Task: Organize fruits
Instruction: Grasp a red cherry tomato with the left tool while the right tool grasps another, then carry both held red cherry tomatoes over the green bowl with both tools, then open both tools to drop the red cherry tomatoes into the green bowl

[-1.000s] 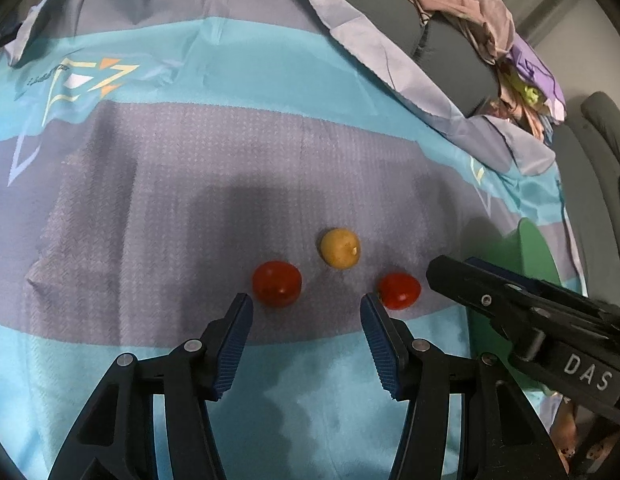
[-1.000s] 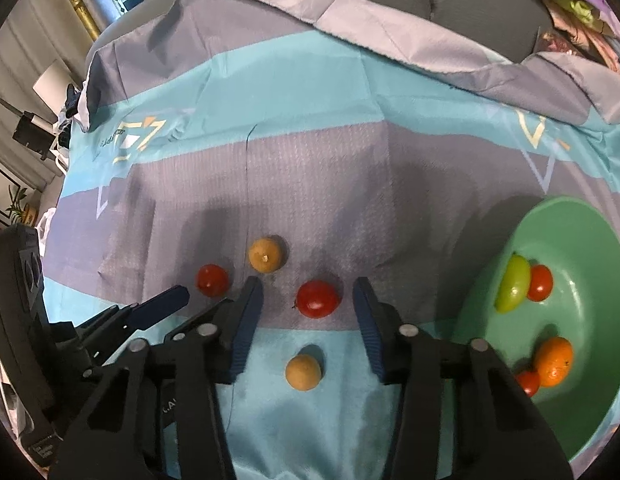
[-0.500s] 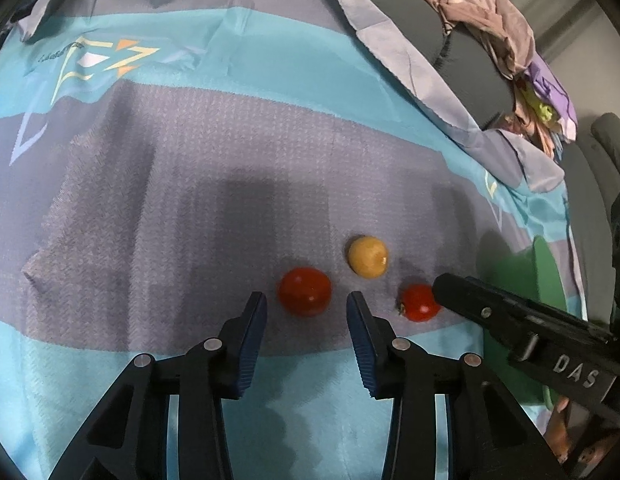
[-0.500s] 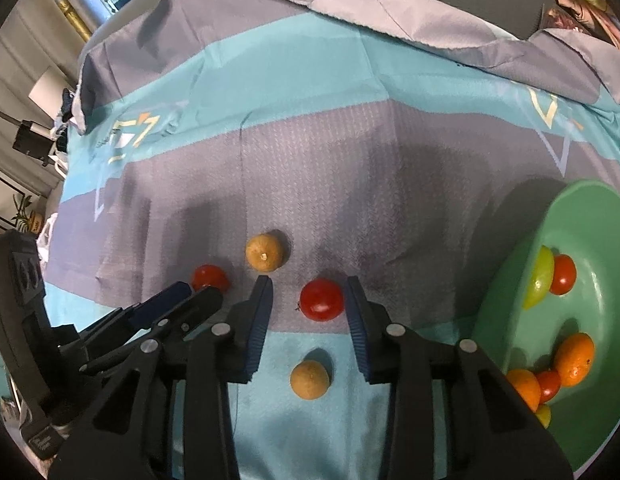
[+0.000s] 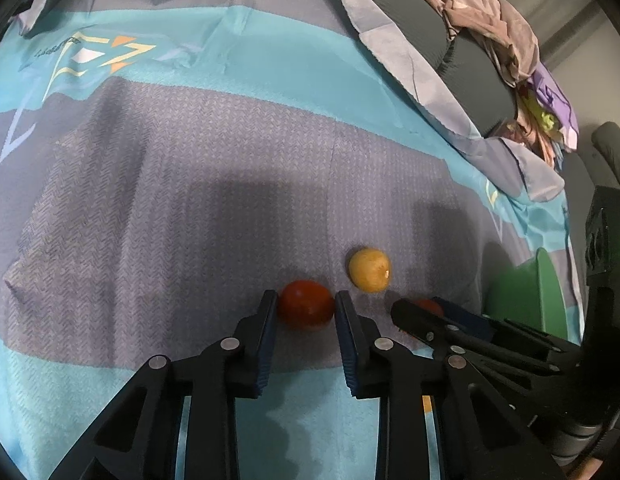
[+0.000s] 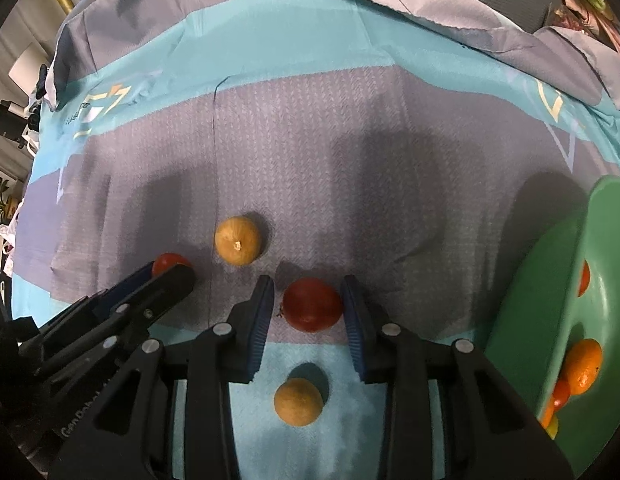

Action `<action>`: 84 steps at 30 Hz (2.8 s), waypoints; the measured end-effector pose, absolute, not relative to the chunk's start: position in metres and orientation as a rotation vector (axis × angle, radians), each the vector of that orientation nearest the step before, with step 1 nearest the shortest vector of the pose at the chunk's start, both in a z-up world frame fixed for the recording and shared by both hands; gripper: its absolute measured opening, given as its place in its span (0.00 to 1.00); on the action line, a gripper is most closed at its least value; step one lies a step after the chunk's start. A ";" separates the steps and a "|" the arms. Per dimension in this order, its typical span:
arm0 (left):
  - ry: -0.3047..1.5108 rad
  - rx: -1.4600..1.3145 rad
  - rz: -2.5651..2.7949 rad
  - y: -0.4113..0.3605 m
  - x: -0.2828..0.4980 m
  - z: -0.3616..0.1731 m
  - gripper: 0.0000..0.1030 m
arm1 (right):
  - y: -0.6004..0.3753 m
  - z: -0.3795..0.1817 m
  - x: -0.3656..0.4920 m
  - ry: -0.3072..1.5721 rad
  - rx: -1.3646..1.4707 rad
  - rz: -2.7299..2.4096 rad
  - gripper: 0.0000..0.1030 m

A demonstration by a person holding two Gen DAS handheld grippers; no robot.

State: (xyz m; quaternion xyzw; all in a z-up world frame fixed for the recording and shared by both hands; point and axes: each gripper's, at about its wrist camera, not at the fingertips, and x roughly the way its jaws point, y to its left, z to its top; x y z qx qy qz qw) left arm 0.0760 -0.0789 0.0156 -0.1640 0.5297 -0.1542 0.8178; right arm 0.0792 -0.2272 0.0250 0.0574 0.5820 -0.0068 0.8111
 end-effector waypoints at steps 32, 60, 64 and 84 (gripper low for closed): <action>0.994 -0.302 -0.457 -0.102 0.039 0.086 0.27 | -0.283 0.118 0.009 0.997 0.309 0.009 0.27; 1.040 -0.162 -0.711 -0.276 -0.001 0.093 0.27 | -0.422 0.117 -0.073 0.931 0.506 -0.248 0.28; 1.041 -0.132 -0.716 -0.286 -0.006 0.092 0.27 | -0.427 0.115 -0.074 0.944 0.500 -0.270 0.28; 1.059 -0.134 -0.746 -0.303 -0.011 0.085 0.27 | -0.433 0.108 -0.074 0.977 0.478 -0.322 0.29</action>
